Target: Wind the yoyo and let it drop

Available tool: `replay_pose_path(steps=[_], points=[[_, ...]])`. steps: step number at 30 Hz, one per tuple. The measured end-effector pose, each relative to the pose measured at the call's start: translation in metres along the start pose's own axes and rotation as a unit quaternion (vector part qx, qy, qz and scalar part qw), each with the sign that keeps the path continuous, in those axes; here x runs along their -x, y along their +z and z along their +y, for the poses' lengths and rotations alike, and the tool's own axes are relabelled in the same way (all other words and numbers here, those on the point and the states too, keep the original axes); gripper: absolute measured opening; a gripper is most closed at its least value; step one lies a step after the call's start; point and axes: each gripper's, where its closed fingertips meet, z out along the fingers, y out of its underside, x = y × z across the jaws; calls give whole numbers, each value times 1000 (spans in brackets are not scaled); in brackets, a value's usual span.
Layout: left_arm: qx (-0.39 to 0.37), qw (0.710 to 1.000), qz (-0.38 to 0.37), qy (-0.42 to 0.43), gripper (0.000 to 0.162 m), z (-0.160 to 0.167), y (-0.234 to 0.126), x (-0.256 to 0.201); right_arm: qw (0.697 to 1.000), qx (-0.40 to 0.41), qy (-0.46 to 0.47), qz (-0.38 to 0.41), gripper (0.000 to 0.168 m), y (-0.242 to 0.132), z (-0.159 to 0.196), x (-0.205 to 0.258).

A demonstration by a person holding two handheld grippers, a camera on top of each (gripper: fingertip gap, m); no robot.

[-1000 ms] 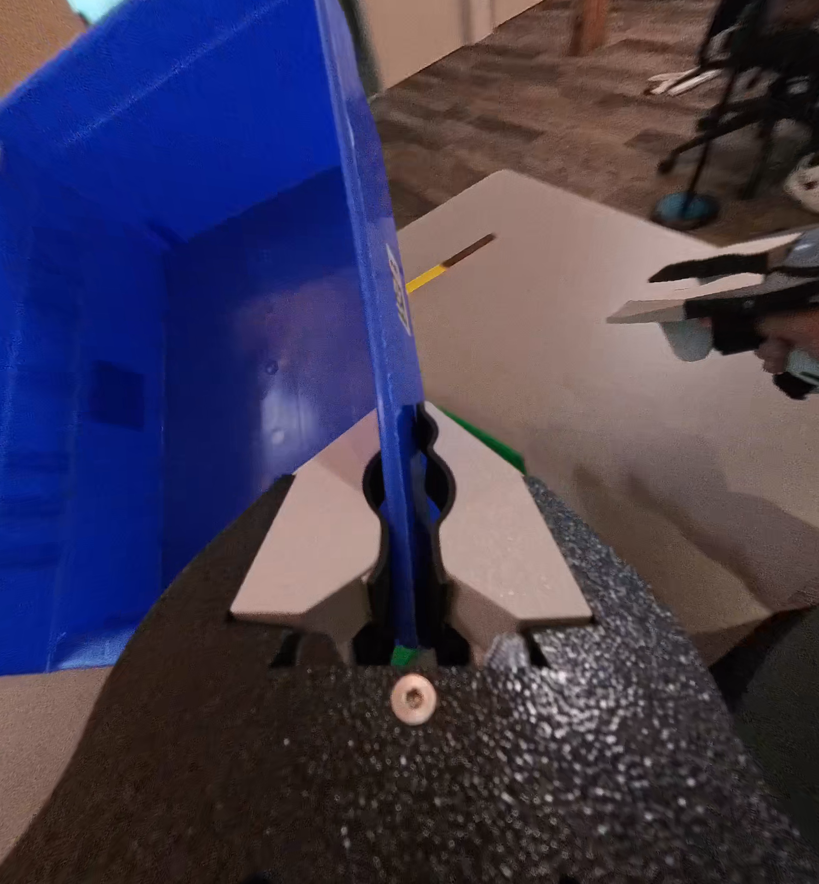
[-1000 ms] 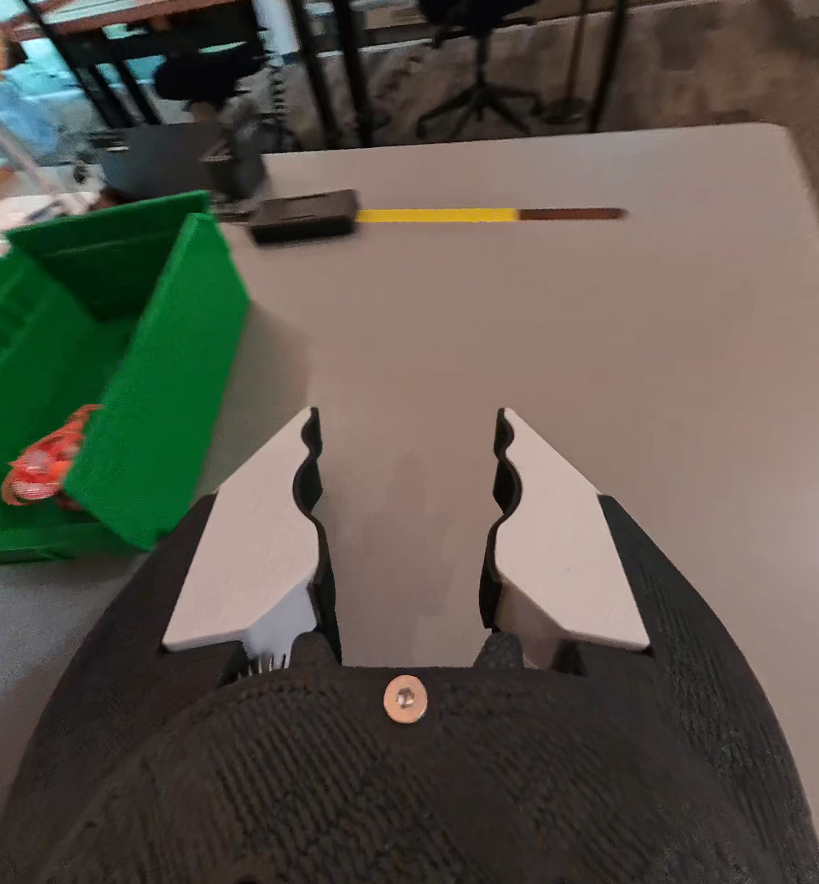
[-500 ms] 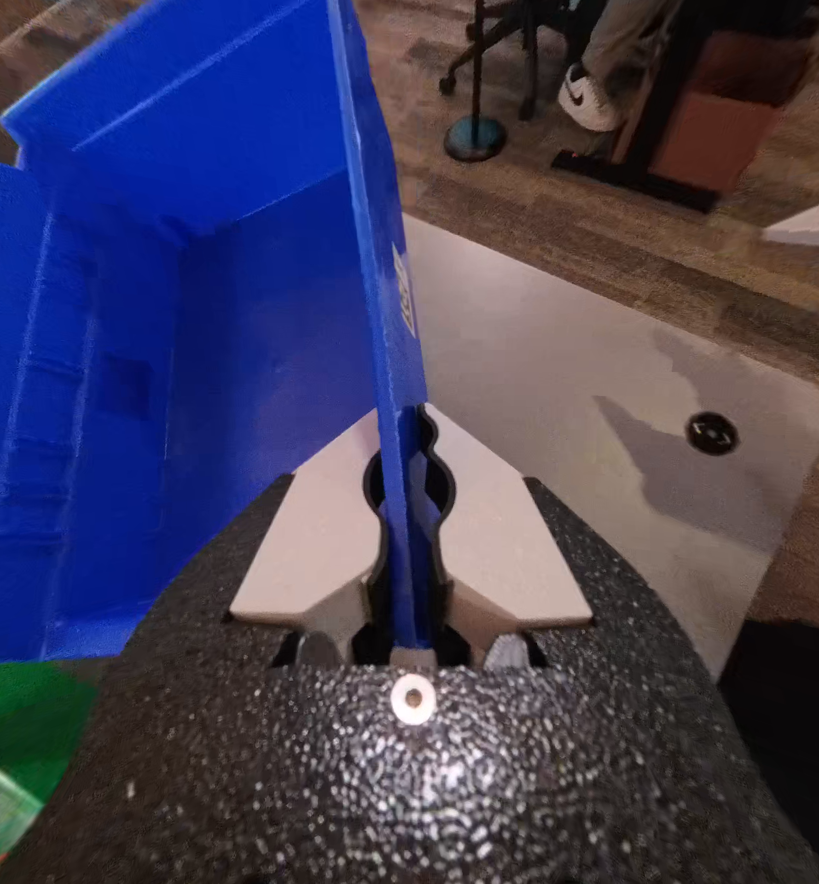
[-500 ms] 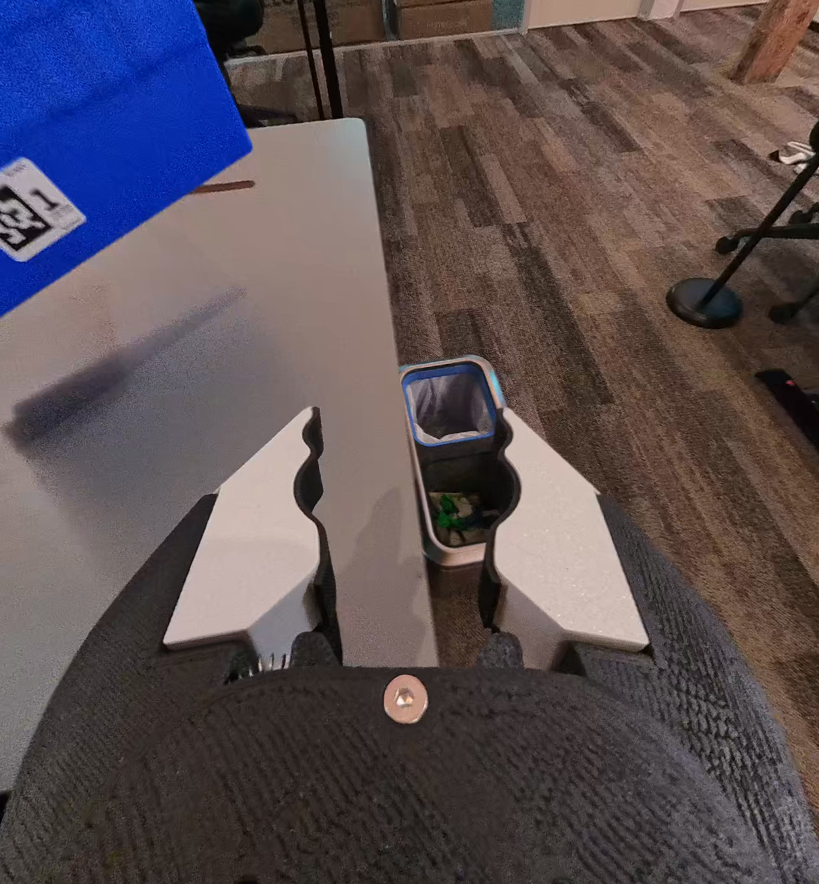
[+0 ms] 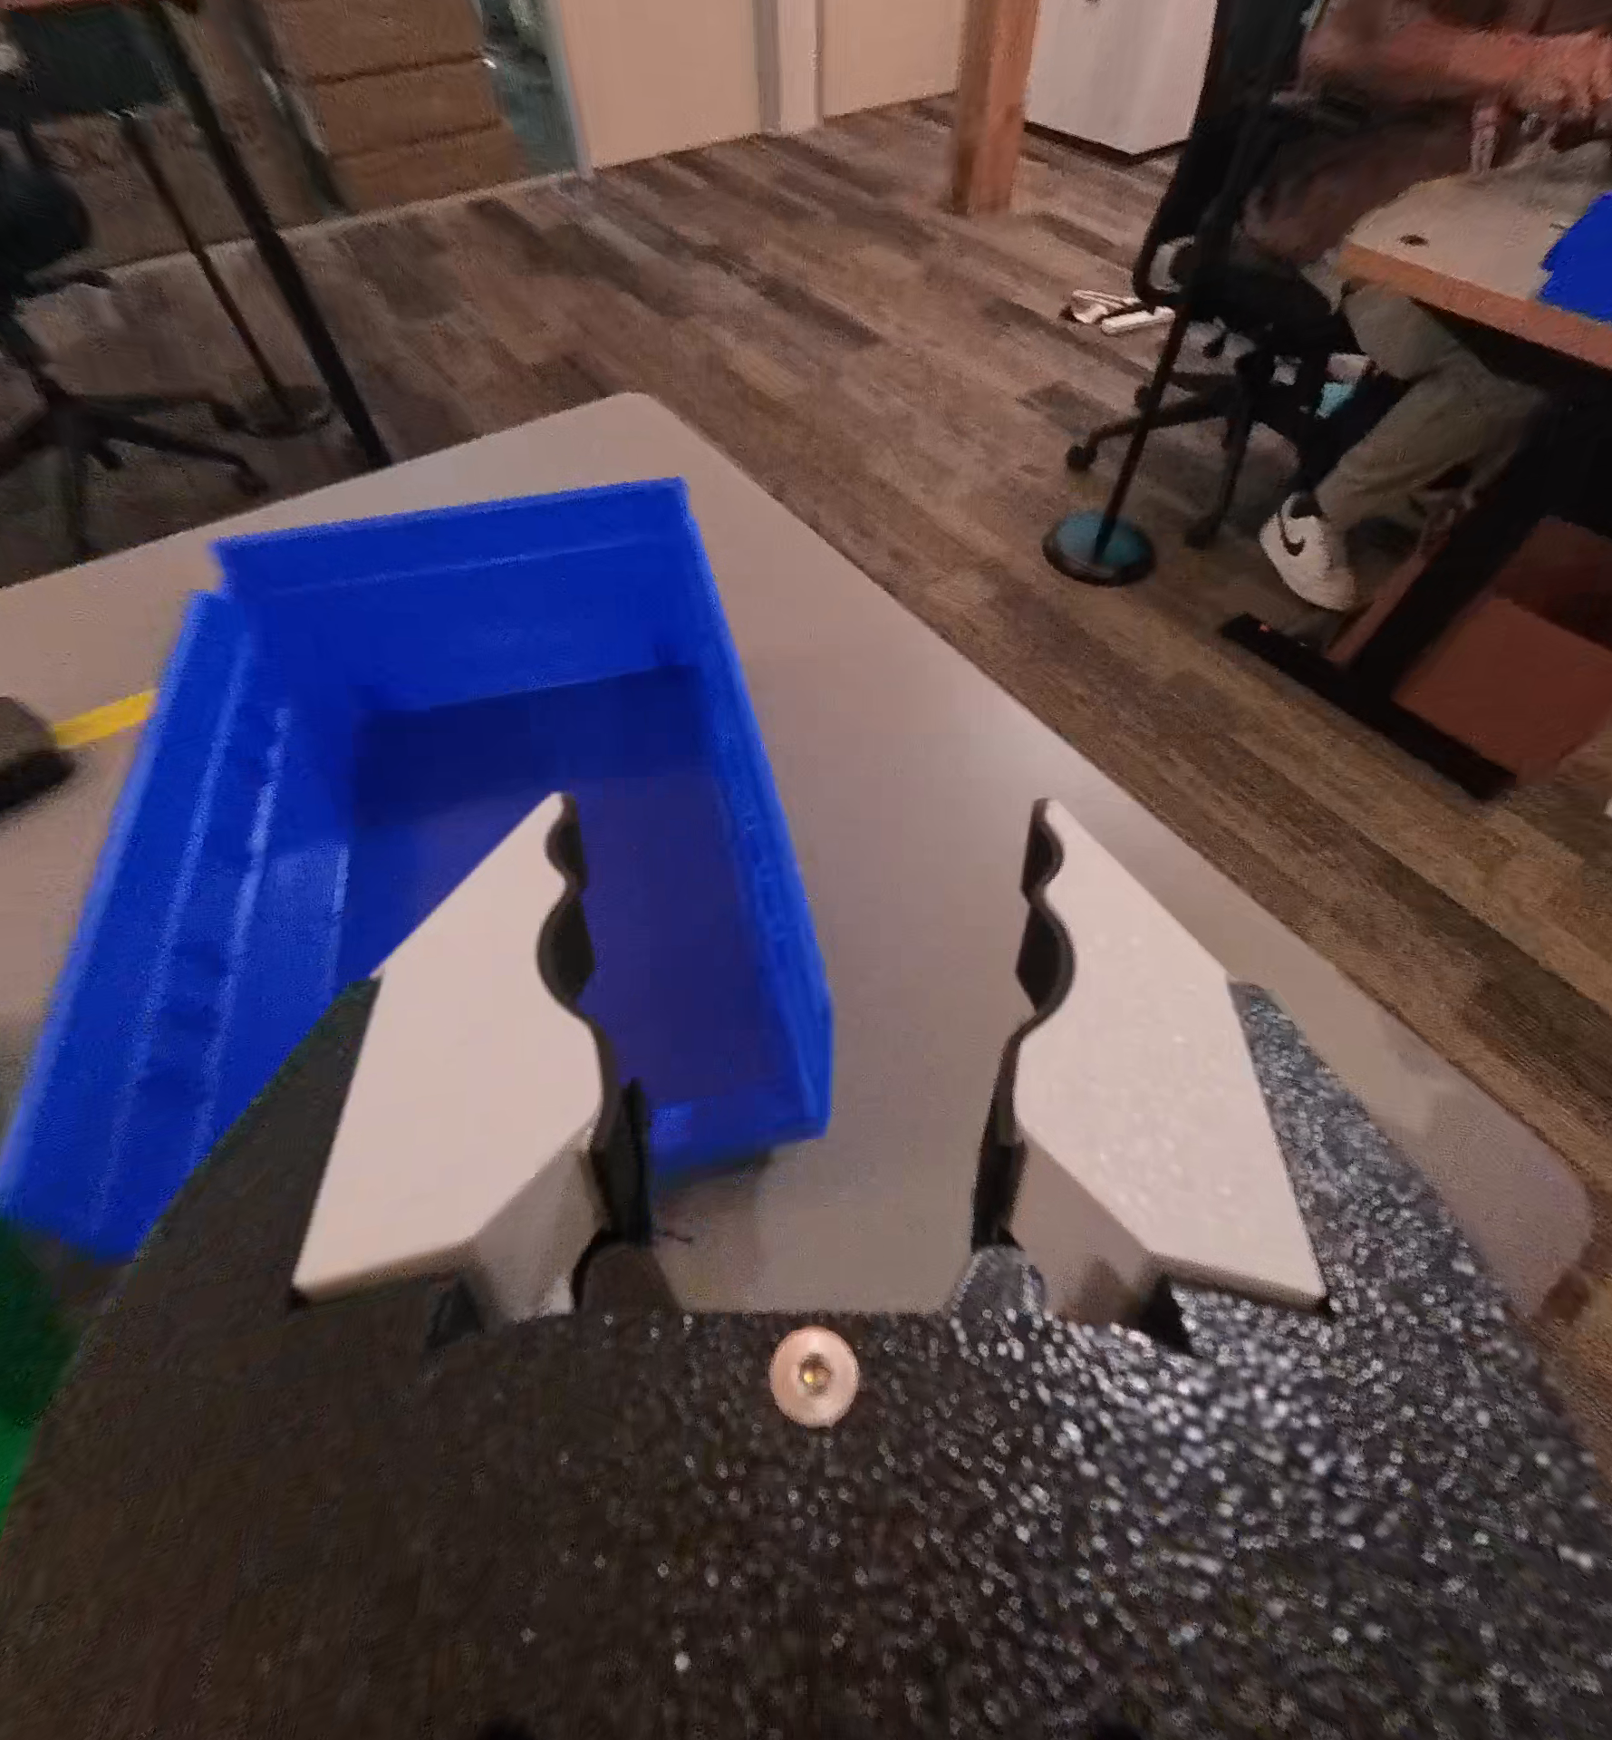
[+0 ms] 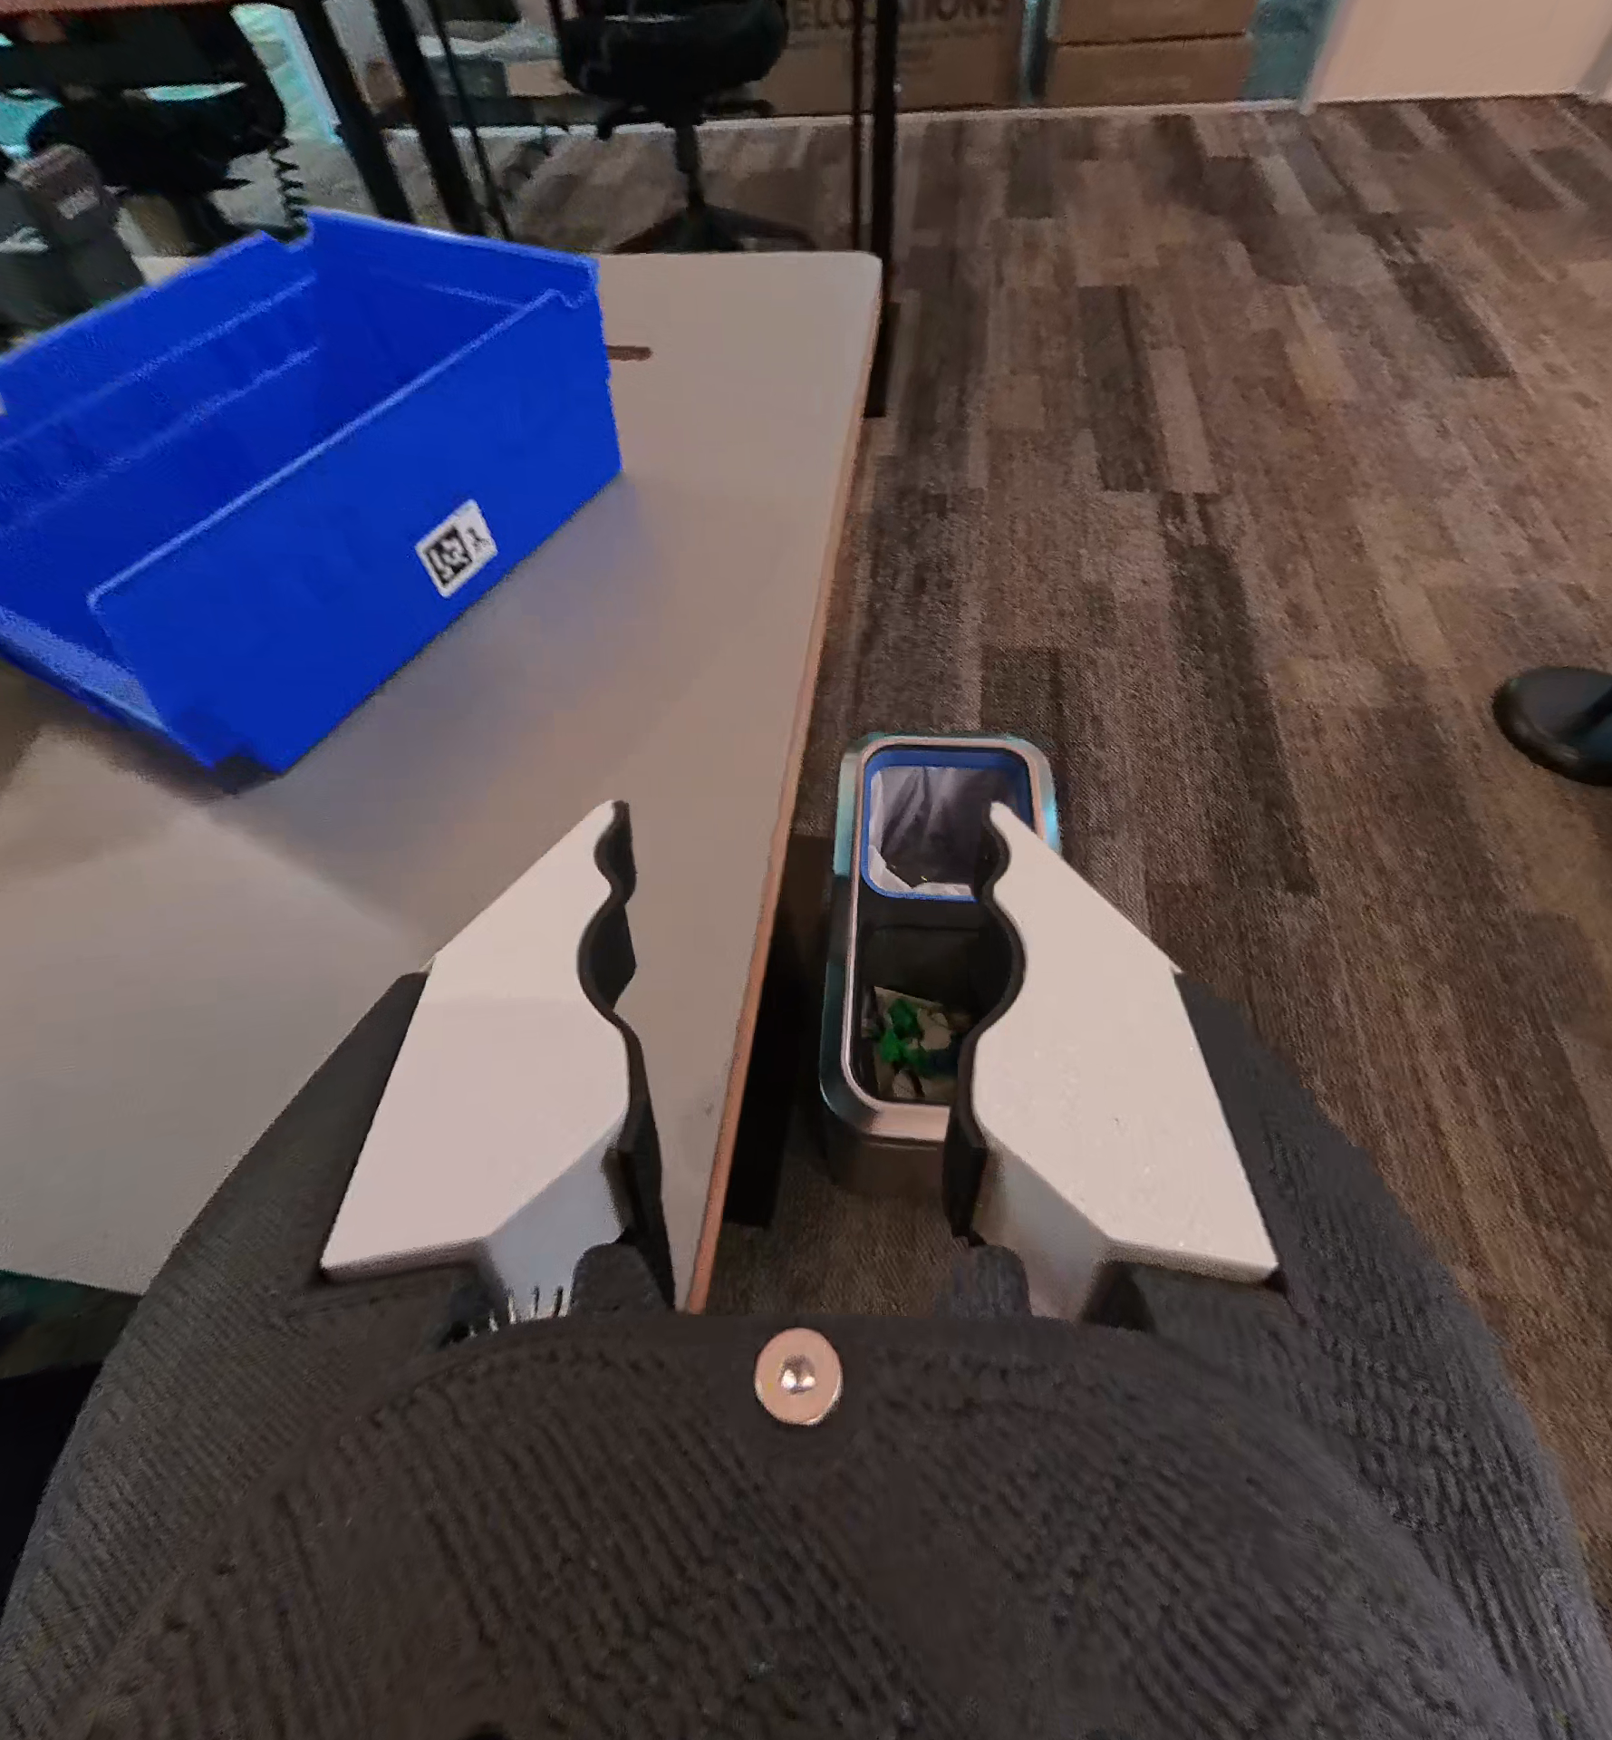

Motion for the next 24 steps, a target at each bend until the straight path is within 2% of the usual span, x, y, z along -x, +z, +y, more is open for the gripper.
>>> replay_pose_path(steps=[2,5,6,7,8,9,12,17,19,22,24], points=[[-9,998,-52,-21,86,7,-36,36,1000,-4,-2,-22,71,10,-8,10],[12,985,-144,-99,77,41,-93,113,999,-14,-1,-45,71,24,-20,27],[15,978,-162,-127,68,53,-112,136,998,-17,2,-52,71,29,-23,34],[16,975,-163,-150,51,63,-128,153,998,-19,3,-58,71,33,-24,41],[26,970,-168,-171,40,74,-143,170,998,-20,3,-63,71,38,-26,49],[47,964,-184,-185,36,90,-156,186,998,-18,1,-68,71,42,-26,57],[143,958,-180,-173,4,134,-173,212,997,-11,-12,-79,71,55,-28,82],[274,948,-140,-83,4,172,-158,238,997,-10,-10,-82,71,80,-42,119],[317,940,-119,-42,14,184,-144,247,996,-16,-10,-82,70,87,-50,134],[364,928,-70,-23,34,204,-124,251,997,-23,-13,-76,70,95,-59,152],[393,918,-57,-10,34,216,-117,259,997,-24,-17,-66,70,97,-59,159]])
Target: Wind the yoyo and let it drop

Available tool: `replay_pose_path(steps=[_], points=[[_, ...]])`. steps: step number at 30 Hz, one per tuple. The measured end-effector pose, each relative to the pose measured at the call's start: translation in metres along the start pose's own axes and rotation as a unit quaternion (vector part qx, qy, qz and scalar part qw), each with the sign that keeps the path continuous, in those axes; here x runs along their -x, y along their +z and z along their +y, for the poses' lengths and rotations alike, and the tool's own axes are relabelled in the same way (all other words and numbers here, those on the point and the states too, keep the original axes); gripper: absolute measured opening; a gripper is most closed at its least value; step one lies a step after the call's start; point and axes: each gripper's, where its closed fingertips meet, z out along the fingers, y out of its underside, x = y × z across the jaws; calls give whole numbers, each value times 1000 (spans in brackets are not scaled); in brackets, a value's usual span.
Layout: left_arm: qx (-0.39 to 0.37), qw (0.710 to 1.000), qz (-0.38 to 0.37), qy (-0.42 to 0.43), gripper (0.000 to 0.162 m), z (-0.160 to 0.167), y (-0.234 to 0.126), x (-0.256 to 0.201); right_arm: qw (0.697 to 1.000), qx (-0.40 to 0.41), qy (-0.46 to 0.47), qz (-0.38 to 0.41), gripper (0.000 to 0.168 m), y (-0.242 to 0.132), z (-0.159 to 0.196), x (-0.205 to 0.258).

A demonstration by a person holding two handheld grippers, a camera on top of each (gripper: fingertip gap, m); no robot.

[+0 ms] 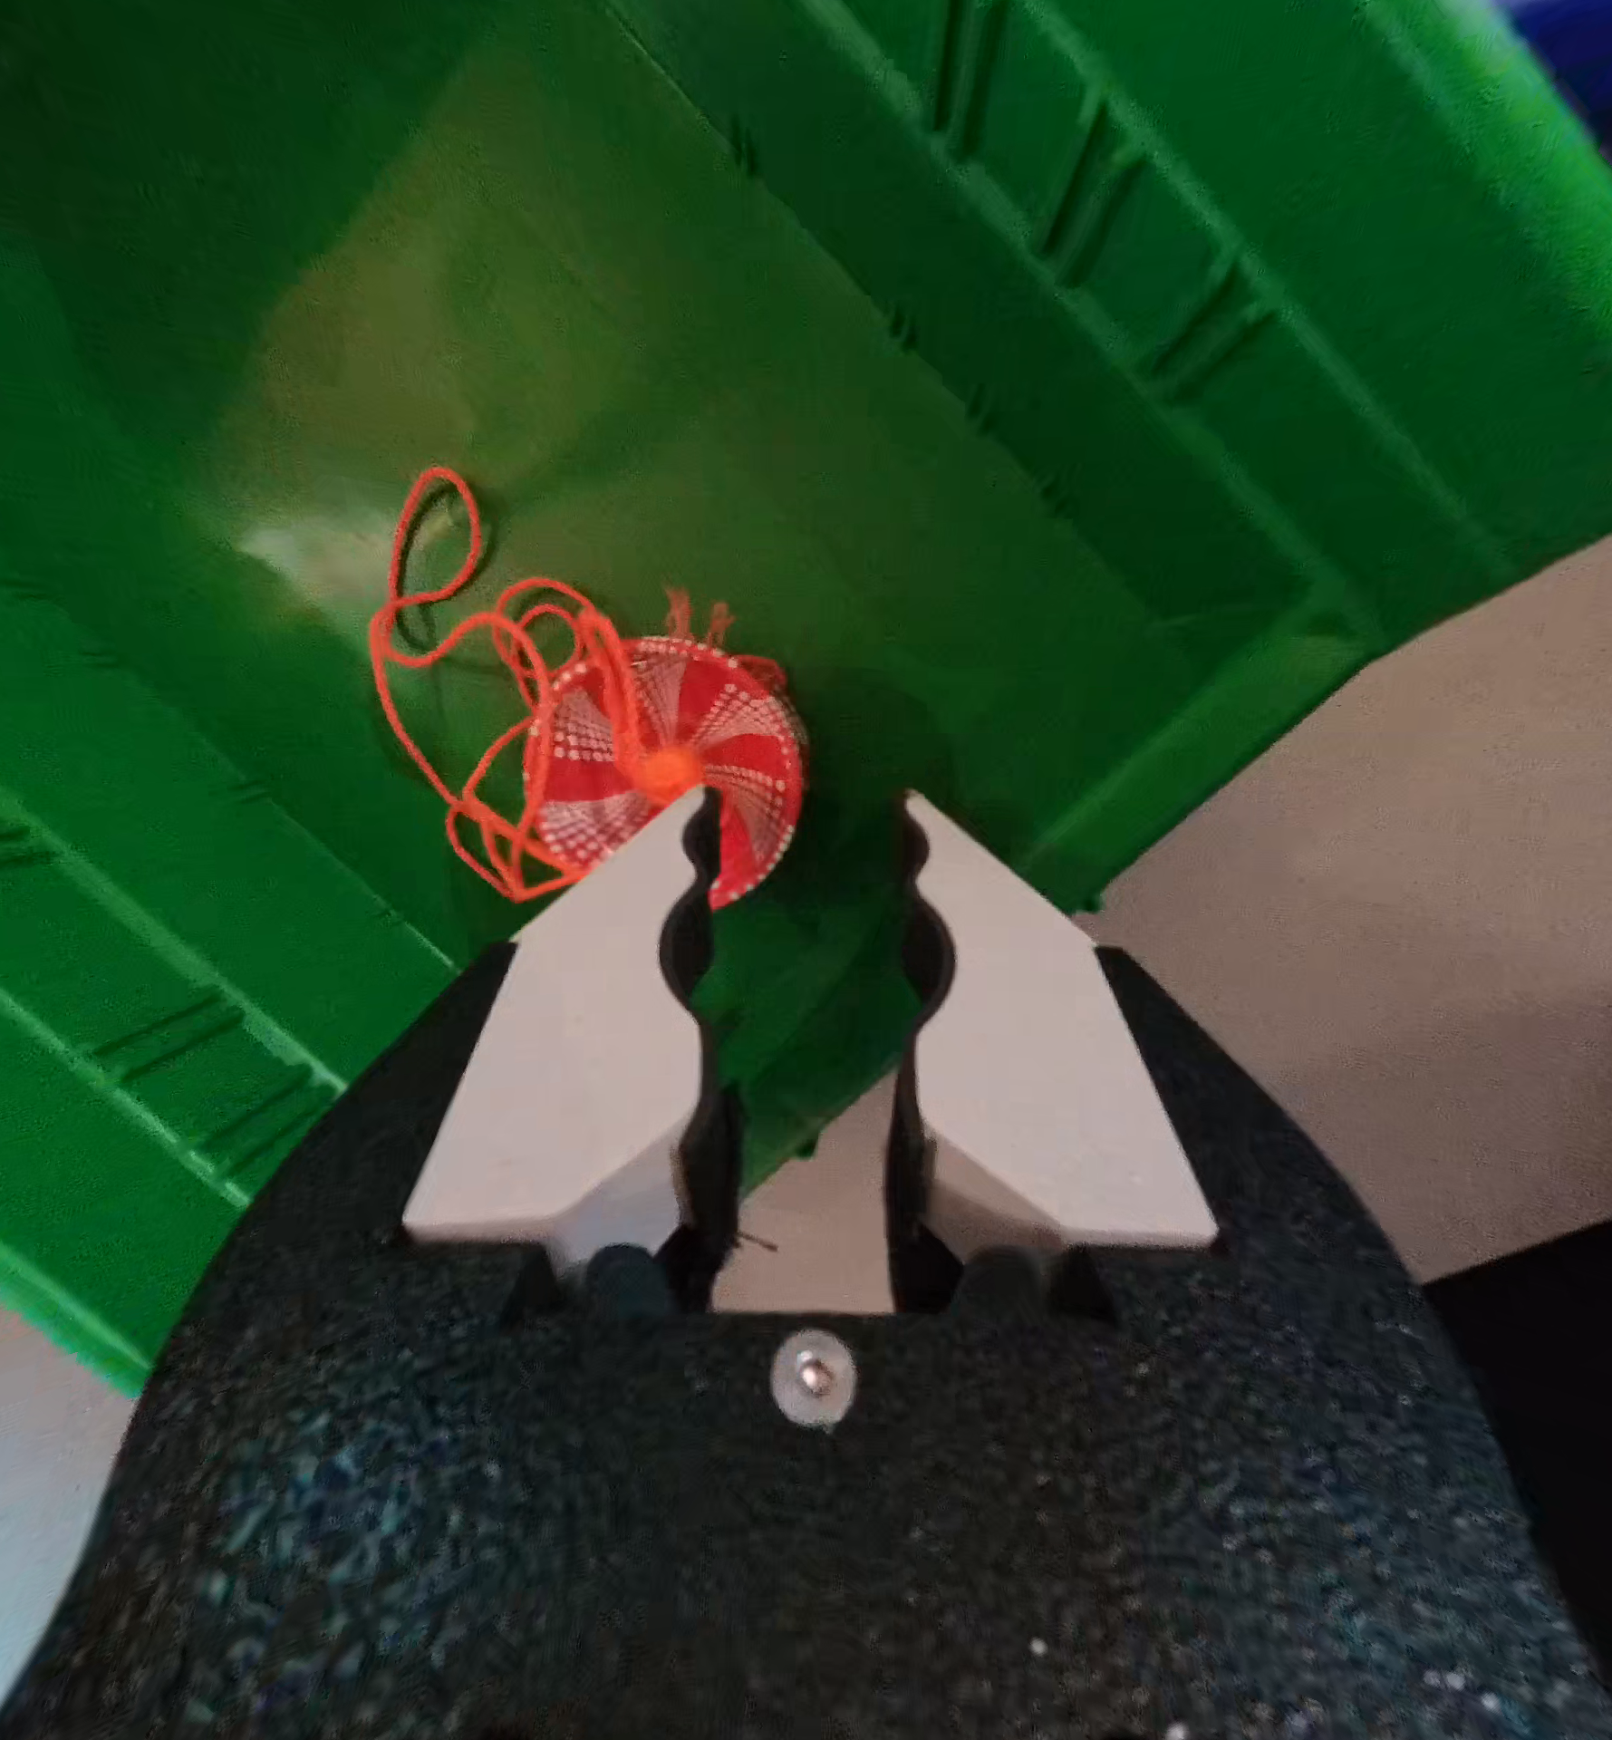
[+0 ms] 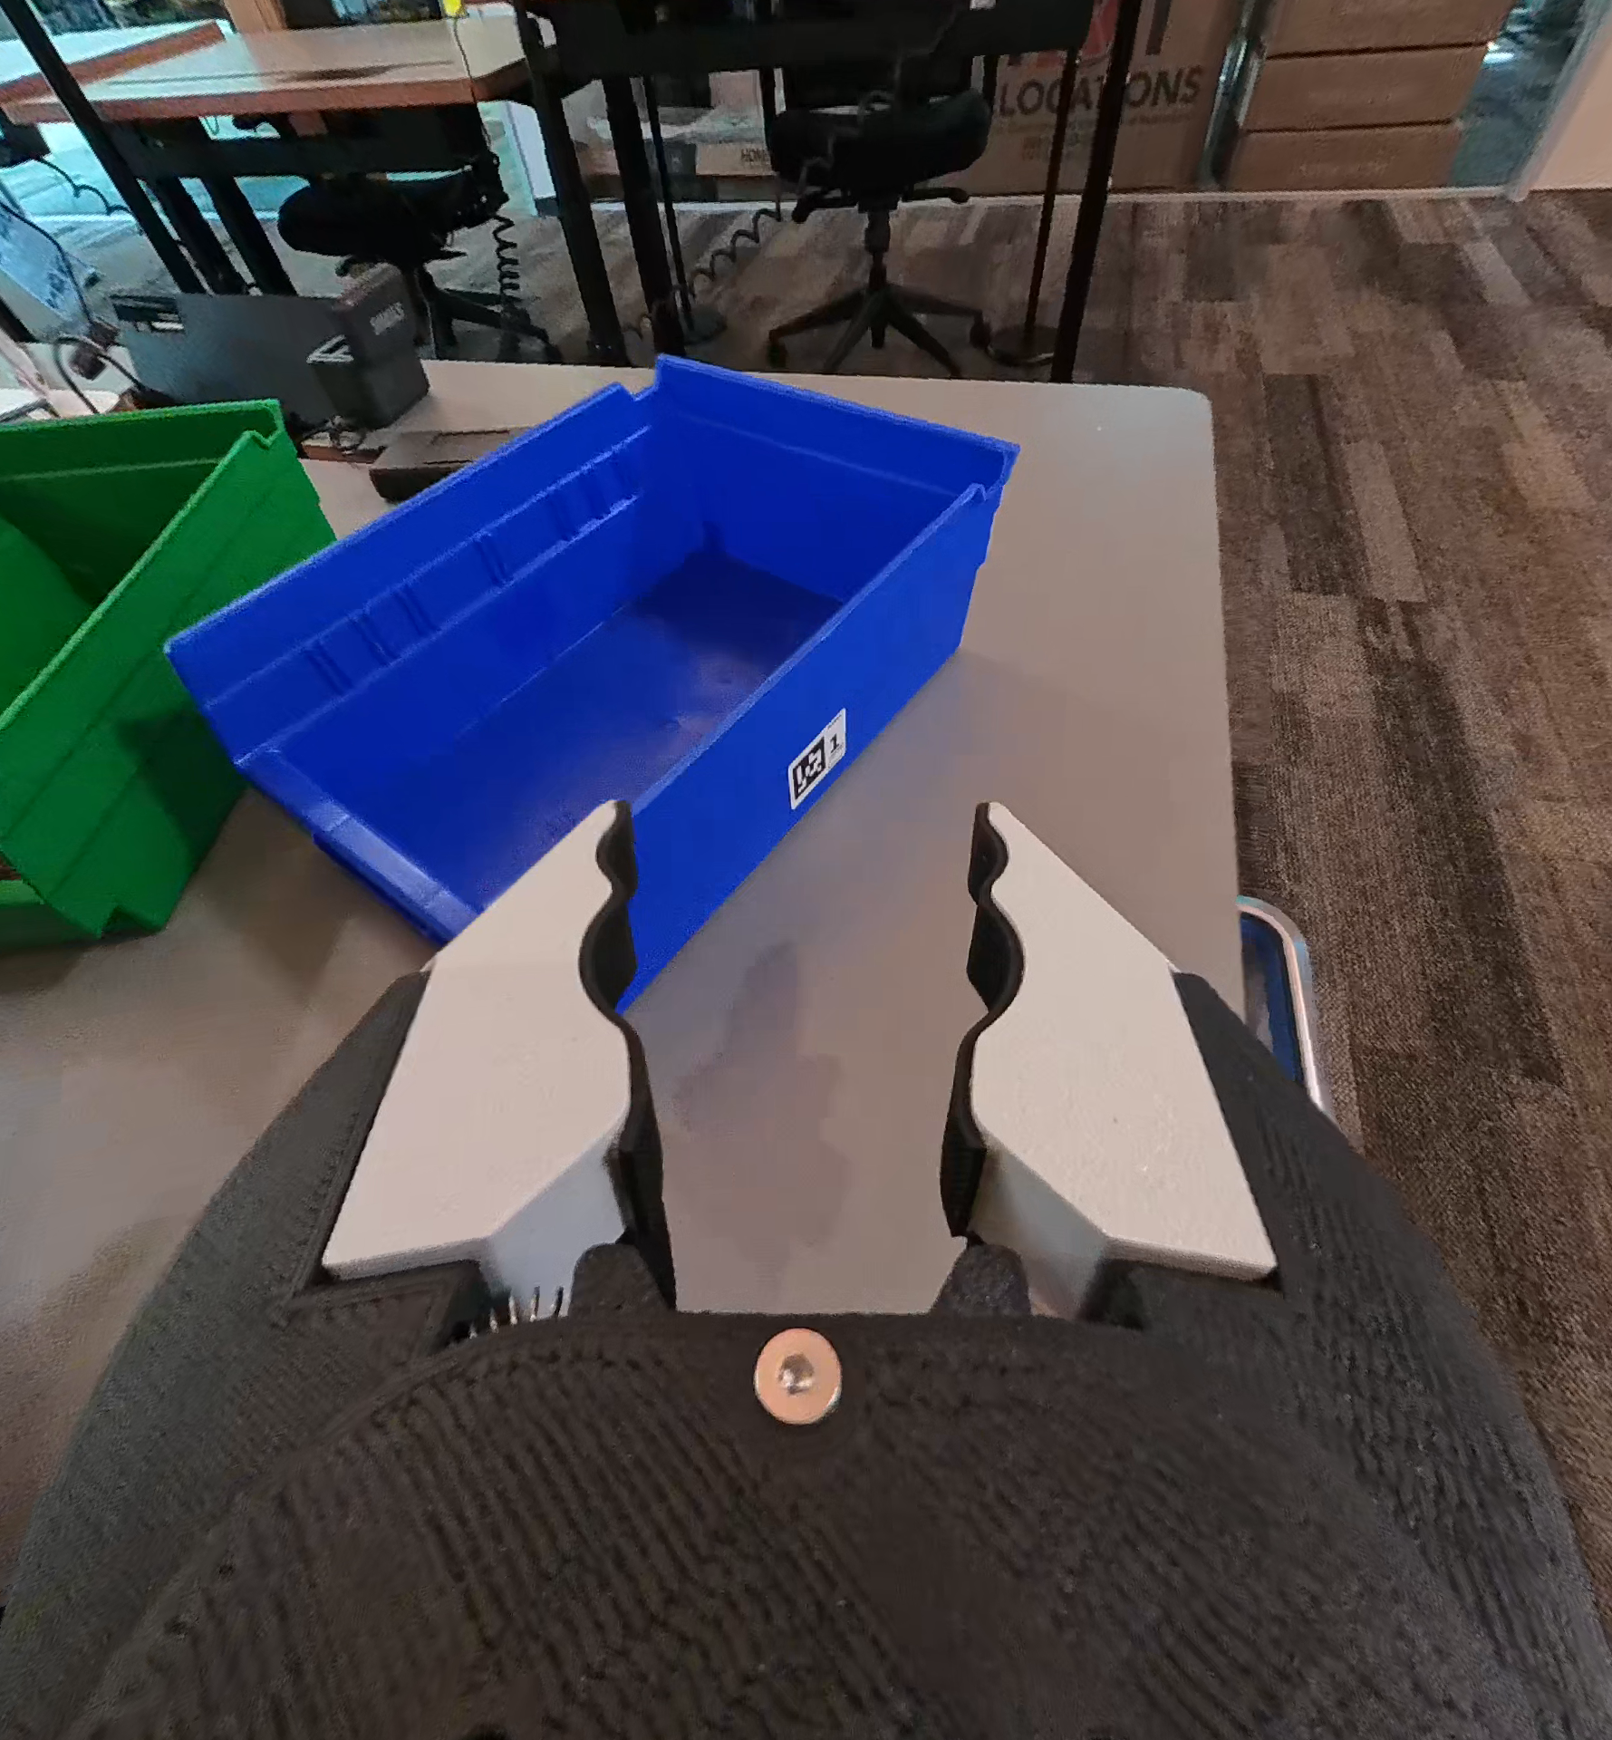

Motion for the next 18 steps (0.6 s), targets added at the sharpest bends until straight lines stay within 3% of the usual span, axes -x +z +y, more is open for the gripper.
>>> replay_pose_path(steps=[2,3,4,7,12,15,18], points=[[11,999,-11,47,28,-2,6,7,1000,4,-2,20,70,0,4,0],[14,997,-25,77,11,-5,7,11,1000,7,1,30,70,1,7,-1],[23,993,-44,110,6,-6,9,17,999,11,8,40,70,1,10,-1],[-6,978,-81,194,3,-21,-1,30,997,15,30,69,70,-4,15,-4],[-230,970,32,73,1,-96,-78,32,993,-10,56,102,69,-17,0,6],[-379,907,181,2,1,-156,-162,29,994,-40,63,85,68,-19,-22,25],[-480,797,365,0,0,-202,-256,10,994,-85,54,42,67,-19,-64,51]])
